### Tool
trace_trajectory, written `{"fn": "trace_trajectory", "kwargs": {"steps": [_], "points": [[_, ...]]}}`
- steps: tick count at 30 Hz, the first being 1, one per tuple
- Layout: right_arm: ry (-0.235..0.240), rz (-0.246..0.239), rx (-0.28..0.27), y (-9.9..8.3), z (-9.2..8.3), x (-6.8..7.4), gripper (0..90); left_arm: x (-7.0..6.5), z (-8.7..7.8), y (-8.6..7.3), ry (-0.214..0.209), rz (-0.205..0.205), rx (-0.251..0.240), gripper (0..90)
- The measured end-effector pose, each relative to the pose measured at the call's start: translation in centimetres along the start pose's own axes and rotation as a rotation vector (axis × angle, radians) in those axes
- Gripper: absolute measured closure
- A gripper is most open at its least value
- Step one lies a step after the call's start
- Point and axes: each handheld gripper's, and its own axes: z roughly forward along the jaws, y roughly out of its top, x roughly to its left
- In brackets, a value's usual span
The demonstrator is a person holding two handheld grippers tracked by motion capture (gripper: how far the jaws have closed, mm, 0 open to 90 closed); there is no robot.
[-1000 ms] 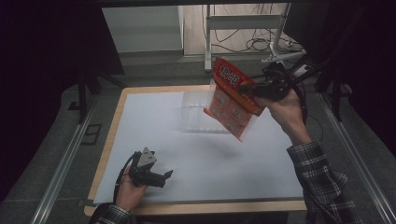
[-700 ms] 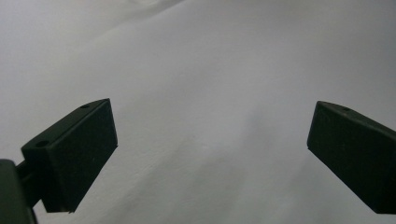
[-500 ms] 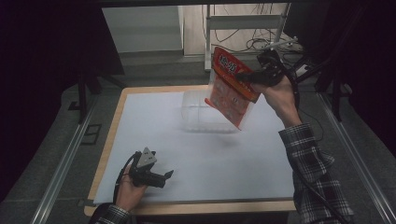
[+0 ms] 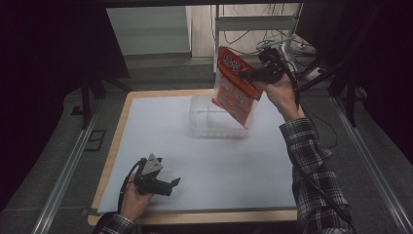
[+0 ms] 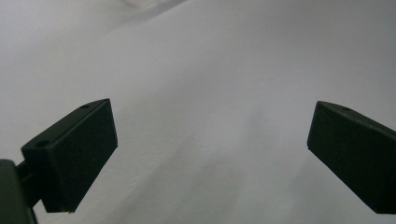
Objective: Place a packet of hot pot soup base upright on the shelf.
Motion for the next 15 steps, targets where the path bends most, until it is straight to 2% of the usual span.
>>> {"fn": "trace_trajectory", "kwargs": {"steps": [6, 15], "points": [[-0.001, 0.009, 0.012, -0.3, 1.7, -0.9, 89.3, -0.1, 0.2, 0.0, 0.0, 0.008, 0.011, 1.4], [0.004, 0.042, 0.066, -1.7, 4.3, -2.8, 89.3, -0.1, 0.2, 0.0, 0.002, 0.005, 0.016, 1.4]]}}
